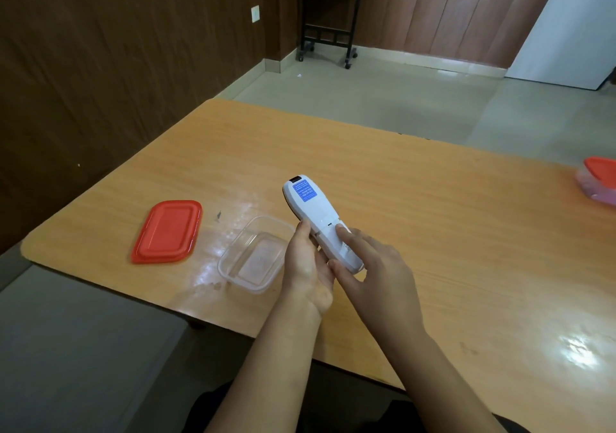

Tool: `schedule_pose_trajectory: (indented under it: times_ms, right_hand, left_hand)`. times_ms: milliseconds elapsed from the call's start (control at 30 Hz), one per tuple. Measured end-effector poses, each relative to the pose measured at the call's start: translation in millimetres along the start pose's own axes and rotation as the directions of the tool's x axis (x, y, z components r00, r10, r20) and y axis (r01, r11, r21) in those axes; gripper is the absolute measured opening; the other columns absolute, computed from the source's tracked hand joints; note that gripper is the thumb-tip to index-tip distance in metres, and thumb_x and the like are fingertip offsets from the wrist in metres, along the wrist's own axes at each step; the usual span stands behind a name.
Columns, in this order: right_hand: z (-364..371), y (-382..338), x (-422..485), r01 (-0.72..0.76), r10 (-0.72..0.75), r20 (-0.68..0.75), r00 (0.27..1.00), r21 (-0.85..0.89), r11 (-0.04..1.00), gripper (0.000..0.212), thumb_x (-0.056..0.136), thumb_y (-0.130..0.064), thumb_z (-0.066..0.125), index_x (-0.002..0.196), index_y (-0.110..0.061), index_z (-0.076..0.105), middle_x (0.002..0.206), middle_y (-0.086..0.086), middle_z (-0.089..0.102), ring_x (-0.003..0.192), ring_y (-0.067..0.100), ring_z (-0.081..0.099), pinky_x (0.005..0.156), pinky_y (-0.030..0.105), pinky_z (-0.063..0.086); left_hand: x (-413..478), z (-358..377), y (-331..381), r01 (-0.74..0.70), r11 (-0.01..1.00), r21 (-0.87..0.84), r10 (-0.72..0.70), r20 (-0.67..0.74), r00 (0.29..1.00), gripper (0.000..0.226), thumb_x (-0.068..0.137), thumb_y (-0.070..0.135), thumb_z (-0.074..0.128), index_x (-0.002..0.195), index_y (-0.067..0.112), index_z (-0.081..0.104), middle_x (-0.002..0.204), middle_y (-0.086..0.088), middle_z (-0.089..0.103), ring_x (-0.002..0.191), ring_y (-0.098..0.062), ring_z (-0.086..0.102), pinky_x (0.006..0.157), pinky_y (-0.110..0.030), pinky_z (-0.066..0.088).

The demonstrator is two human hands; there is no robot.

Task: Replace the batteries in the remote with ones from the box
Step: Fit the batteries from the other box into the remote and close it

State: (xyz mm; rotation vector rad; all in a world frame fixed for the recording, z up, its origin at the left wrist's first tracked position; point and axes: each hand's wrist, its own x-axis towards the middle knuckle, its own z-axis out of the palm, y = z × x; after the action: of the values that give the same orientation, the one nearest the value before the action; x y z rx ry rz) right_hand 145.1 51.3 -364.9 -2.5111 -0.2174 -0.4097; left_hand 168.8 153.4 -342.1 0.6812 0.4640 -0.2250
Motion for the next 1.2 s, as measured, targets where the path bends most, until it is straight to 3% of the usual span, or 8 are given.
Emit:
schedule_pose_trajectory:
  times_ms: [400,500,600,667,733,833,933,1200]
  right_hand:
    - [6.7,-1.5,1.1,0.053,-0.057,-0.09,0.994,-0.046,0.998,0.045,0.083,-0.029,0.07,0.126,-0.026,0.061,0.126,-0.009,0.063,0.086,0.021,0.048,0.071,0.024,0.039]
    - [-0.5,-2.6,3.6,-0.04,0.036,0.029,0.999,0.172,0.984,0.047,0.086,-0.033,0.066,0.131,-0.035,0.054,0.127,-0.018,0.056,0.101,0.011,0.045,0.082,0.016,0.037]
    - [-14.6,-6.8,6.1,-0.399,0.329,0.234,0.915,0.642,0.654,0.045,0.087,-0.033,0.065,0.129,-0.037,0.049,0.117,-0.013,0.06,0.101,0.007,0.059,0.08,0.022,0.051]
    - [-21.8,-5.6,8.5,-0.605,0.436,0.445,0.782,0.711,0.359,0.033,0.088,-0.031,0.064,0.119,-0.02,0.059,0.106,0.0,0.068,0.09,0.013,0.066,0.072,0.027,0.057]
    - [-24.2,-2.4,10.6,-0.703,0.418,0.59,0.691,0.682,0.199,0.027,0.089,-0.027,0.063,0.103,-0.004,0.067,0.087,0.005,0.069,0.079,0.016,0.065,0.071,0.029,0.056]
    - [-25.2,2.6,12.6,-0.711,0.385,0.63,0.675,0.695,0.108,0.019,0.089,-0.02,0.063,0.089,-0.002,0.071,0.08,0.007,0.068,0.074,0.016,0.061,0.073,0.028,0.056]
    - [-29.1,6.1,11.1,-0.723,0.308,0.682,0.664,0.691,0.028,0.015,0.088,-0.008,0.062,0.094,0.003,0.069,0.088,0.011,0.071,0.081,0.017,0.066,0.079,0.026,0.059]
    - [-28.1,8.1,8.5,-0.716,0.317,0.674,0.667,0.698,0.025,0.02,0.081,-0.003,0.068,0.099,0.005,0.069,0.09,0.014,0.074,0.074,0.013,0.072,0.07,0.019,0.059]
  left_hand:
    - [4.7,-3.3,-2.8,-0.016,1.0,-0.022,0.017,0.031,0.999,0.048,0.102,0.038,0.028,0.124,0.007,0.059,0.083,-0.002,0.074,0.079,-0.016,0.07,0.055,-0.025,0.057]
    - [5.9,-3.6,-0.5,-0.008,1.0,-0.03,0.009,0.063,0.998,0.048,0.101,0.04,0.029,0.115,0.009,0.062,0.08,-0.004,0.074,0.074,-0.018,0.071,0.059,-0.028,0.058]
    - [7.3,-1.3,1.7,-0.045,0.999,0.016,0.044,0.075,0.996,0.046,0.101,0.04,0.03,0.103,0.012,0.066,0.085,-0.003,0.075,0.078,-0.018,0.069,0.08,-0.037,0.054]
    - [7.6,0.0,-0.3,-0.083,0.994,0.07,0.077,0.083,0.994,0.04,0.101,0.036,0.034,0.107,0.013,0.065,0.097,-0.001,0.072,0.084,-0.015,0.064,0.082,-0.034,0.05]
    - [6.2,1.7,-3.5,-0.111,0.985,0.133,0.097,0.112,0.989,0.032,0.098,0.027,0.044,0.121,0.011,0.06,0.106,0.0,0.069,0.088,-0.014,0.061,0.078,-0.029,0.05]
    - [6.6,1.1,-7.4,-0.198,0.951,0.236,0.167,0.144,0.975,0.03,0.092,0.007,0.052,0.121,0.011,0.057,0.112,0.0,0.068,0.096,-0.015,0.06,0.081,-0.029,0.05]
    - [7.0,-0.2,-5.8,-0.263,0.927,0.268,0.232,0.141,0.962,0.027,0.091,0.002,0.052,0.115,0.012,0.059,0.112,-0.001,0.069,0.096,-0.013,0.061,0.086,-0.03,0.049]
    - [12.2,-5.2,-6.7,-0.26,0.941,0.218,0.233,0.143,0.962,0.02,0.093,0.003,0.05,0.105,0.014,0.06,0.105,-0.004,0.07,0.098,-0.015,0.064,0.083,-0.03,0.05]
